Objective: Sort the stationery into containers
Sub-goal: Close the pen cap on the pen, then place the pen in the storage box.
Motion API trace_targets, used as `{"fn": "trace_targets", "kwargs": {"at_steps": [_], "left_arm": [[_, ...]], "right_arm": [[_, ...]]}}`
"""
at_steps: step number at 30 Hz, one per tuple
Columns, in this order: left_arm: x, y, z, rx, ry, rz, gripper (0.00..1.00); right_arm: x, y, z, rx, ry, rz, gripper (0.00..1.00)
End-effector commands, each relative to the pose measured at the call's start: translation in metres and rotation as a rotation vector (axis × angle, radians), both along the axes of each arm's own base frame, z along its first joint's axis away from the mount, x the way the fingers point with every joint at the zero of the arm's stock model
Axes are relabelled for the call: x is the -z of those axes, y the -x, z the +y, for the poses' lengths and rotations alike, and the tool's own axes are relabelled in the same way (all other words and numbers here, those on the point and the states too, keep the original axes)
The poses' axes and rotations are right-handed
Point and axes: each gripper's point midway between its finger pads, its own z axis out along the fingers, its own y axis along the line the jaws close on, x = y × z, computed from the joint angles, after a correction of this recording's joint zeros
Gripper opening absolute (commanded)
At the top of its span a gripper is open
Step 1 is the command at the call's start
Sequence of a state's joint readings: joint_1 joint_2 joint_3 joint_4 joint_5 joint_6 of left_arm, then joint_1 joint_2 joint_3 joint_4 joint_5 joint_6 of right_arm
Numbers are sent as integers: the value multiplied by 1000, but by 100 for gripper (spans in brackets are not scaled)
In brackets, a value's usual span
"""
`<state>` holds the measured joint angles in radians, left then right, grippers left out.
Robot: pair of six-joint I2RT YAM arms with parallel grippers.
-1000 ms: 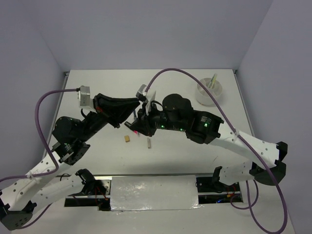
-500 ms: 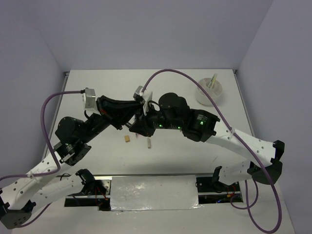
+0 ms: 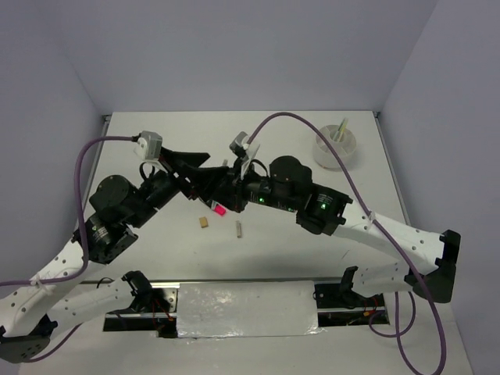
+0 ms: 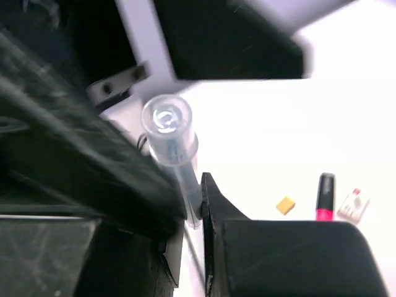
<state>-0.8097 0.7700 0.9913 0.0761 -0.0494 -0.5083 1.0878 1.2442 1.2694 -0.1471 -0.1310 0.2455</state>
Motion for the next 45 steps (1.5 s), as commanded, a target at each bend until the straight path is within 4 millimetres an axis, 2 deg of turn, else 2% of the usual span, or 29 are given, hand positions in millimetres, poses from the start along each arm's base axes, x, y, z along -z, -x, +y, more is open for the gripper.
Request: {"fn": "trace_targets", "kwargs": {"at_steps": [1,2,3,4,5,6,7,10,12,13,14,16,17,18,19,20,21,22,23,24,25,26,27,28,33,35,36,39,45], "left_arm": [[-17,-1,13,-80,32,84,98],[-22,-9,18,-132,40,91,99],[-37,-13,28,-184,60,90,99],[-40,-26,45,-303,77,117,99],[-38,-37,49,-368,65,148,99],[-57,-38,62,-425,98,151,99],[-46,-45,77,-526,68,204,99],[-41,-51,97,-646,17,248,99],[-31,-50,103,-666,-33,252,99],[-23,-47,107,-671,-66,260,99],[-16,-45,107,-664,-100,265,99],[7,-42,103,-628,-215,261,99],[23,-37,99,-578,-286,275,99],[45,-35,96,-555,-367,292,99],[57,-32,96,-538,-408,307,99],[90,-27,97,-518,-500,349,99],[106,-25,96,-500,-537,364,99],[114,-21,100,-495,-544,365,99],[138,-20,101,-497,-580,382,99],[145,-18,103,-496,-579,381,99],[147,-15,104,-487,-564,375,99],[159,-13,104,-475,-582,382,99],[160,-13,101,-460,-571,376,99],[161,-12,102,-458,-570,377,99],[173,-15,104,-476,-624,397,100],[178,-16,104,-480,-650,410,99],[183,-17,103,-482,-671,422,99],[187,-19,104,-493,-700,434,99],[182,-16,105,-480,-676,410,99]], "right_arm": [[-21,-36,-7,152,-151,-35,0],[-15,-40,-8,163,-144,-24,0],[-11,-41,-8,164,-155,-7,0],[5,-44,-10,171,-134,12,0],[11,-51,-13,193,-130,21,0],[16,-57,-18,230,-126,34,0],[28,-61,-21,244,-108,49,0],[48,-99,-58,443,-69,67,0],[62,-132,-97,597,-43,85,0],[63,-155,-125,693,-39,78,0],[65,-157,-129,714,-22,72,0],[67,-193,-183,921,10,52,0],[72,-208,-201,983,42,43,0],[70,-228,-237,1092,58,49,0],[72,-240,-253,1144,78,59,0],[75,-251,-271,1205,105,64,0],[80,-273,-297,1285,140,82,0],[82,-283,-319,1378,161,96,1],[88,-291,-330,1407,199,115,1],[76,-302,-337,1422,193,109,1],[95,-318,-356,1458,235,150,1],[102,-323,-364,1471,264,178,1],[93,-332,-372,1502,257,169,1],[107,-340,-386,1532,283,200,1],[123,-361,-413,1573,248,233,3],[126,-368,-414,1568,247,241,3],[136,-372,-416,1574,264,256,4],[148,-377,-420,1590,292,271,5],[183,-383,-424,1592,322,324,8]]}}
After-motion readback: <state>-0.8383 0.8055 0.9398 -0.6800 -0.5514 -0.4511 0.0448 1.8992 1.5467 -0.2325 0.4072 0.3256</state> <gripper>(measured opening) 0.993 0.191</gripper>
